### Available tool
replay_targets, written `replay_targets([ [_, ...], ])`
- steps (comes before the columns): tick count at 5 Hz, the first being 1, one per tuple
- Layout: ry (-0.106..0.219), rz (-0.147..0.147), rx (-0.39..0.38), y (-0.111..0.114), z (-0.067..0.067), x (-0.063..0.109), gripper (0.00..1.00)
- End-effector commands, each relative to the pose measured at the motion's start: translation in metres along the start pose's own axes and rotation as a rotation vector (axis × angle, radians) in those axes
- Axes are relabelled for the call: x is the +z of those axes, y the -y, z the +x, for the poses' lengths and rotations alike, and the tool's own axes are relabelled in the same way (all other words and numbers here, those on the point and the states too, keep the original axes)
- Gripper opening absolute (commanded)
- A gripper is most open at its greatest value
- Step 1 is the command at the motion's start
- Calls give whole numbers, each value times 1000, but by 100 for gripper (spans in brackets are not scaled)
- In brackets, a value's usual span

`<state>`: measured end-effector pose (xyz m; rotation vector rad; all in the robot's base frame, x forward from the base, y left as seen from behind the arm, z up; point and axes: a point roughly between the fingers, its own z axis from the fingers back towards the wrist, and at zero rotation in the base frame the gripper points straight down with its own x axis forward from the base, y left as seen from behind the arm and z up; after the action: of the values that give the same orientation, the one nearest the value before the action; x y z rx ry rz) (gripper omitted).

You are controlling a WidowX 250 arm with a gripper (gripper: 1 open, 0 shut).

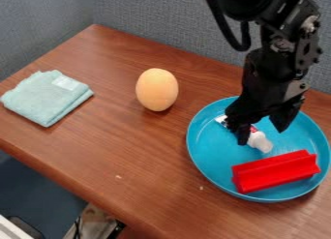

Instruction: Move the toothpaste from the blue plate to the cloth on the left side of the table

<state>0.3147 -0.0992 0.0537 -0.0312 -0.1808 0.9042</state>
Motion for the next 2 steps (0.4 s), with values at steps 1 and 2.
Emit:
replay_targets([
  [1, 20, -67, -1, 7, 0, 22, 100],
  [2, 22, -74, 8, 7, 0, 23, 100],
])
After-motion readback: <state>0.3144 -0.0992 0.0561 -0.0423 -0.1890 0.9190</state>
